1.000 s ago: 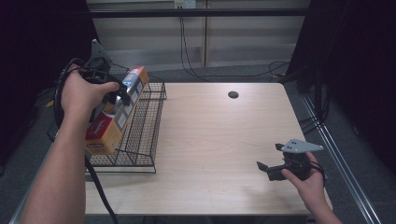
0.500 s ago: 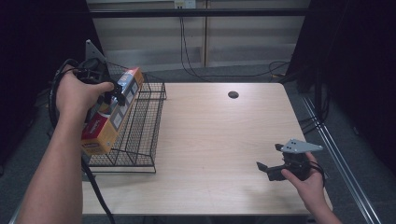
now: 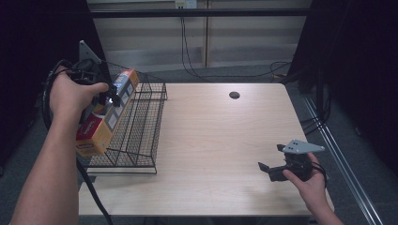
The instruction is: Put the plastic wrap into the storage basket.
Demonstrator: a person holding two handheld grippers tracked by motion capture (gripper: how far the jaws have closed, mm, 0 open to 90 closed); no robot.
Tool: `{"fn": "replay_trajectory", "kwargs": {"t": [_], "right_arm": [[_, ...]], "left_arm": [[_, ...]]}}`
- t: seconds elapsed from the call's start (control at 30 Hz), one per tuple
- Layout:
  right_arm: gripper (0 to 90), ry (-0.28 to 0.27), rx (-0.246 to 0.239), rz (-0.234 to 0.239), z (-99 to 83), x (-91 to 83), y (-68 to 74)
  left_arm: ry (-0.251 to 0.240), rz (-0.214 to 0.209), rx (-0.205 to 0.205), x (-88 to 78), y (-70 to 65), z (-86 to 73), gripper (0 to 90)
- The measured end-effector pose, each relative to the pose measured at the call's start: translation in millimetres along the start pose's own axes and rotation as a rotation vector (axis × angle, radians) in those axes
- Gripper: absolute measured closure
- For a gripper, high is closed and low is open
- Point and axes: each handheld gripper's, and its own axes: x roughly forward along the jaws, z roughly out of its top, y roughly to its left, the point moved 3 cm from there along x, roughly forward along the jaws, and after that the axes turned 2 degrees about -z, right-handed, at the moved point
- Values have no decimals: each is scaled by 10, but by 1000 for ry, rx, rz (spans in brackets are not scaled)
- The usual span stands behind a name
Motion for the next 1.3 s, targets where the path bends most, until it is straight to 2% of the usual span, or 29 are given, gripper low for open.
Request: {"fn": "replay_trajectory", "kwargs": {"t": [0.07, 0.1, 0.13, 0.23, 0.3, 0.37, 0.43, 0.47, 0.53, 0.7, 0.77, 0.83, 0.87, 0.9, 0.93, 0.97, 1.03, 1.17, 1.2, 1.23, 1.3], "right_arm": [[22, 2, 0, -1, 0, 0, -1], [23, 2, 1, -4, 0, 1, 0], [23, 3, 2, -1, 0, 2, 3], [23, 4, 3, 3, -1, 6, 3], [23, 3, 1, 2, -1, 8, 1], [23, 4, 4, 3, -1, 8, 0], [23, 3, 2, 3, -1, 8, 1], [23, 3, 1, 3, -1, 9, 0], [23, 3, 0, 3, -2, 10, 2], [23, 4, -3, 5, -1, 13, 5], [23, 5, -3, 5, 0, 15, 11], [23, 4, -1, 3, 1, 18, 17], [23, 4, -4, 5, 0, 22, 18], [23, 4, -6, 6, 0, 23, 17], [23, 5, -5, 6, 0, 23, 17], [23, 2, -2, 4, 2, 25, 16], [23, 3, 2, 3, 5, 20, 17], [23, 3, 0, 6, 3, 26, 17], [23, 0, -3, 7, 5, 29, 15], [23, 5, 0, 8, 5, 28, 22], [23, 3, -1, 7, 7, 28, 23]], "left_arm": [[-6, 8, -5, -6, 19, 5, 443], [-4, 11, 7, -12, 37, 8, 443], [-6, 7, -17, -11, 36, 7, 443], [-7, 9, -4, -20, 76, 12, 443], [-16, 15, -23, -17, 76, 12, 443], [-13, 14, -8, -26, 98, 15, 443], [-19, 11, -25, -33, 104, 16, 443], [-15, 14, -12, -45, 122, 17, 443], [-22, 13, -26, -48, 131, 15, 443], [-22, 20, -24, -52, 165, 17, 443], [-28, 15, -46, -53, 173, 17, 443], [-28, 23, -30, -61, 197, 22, 443], [-34, 19, -46, -60, 190, 20, 443], [-31, 19, -45, -62, 195, 20, 444], [-30, 22, -25, -73, 221, 24, 444], [-36, 25, -47, -72, 213, 22, 444], [-40, 30, -33, -89, 231, 26, 444], [-48, 32, -39, -113, 253, 27, 444], [-48, 33, -54, -113, 246, 24, 444], [-50, 38, -40, -119, 261, 28, 444], [-53, 43, -45, -117, 272, 27, 444]]}}
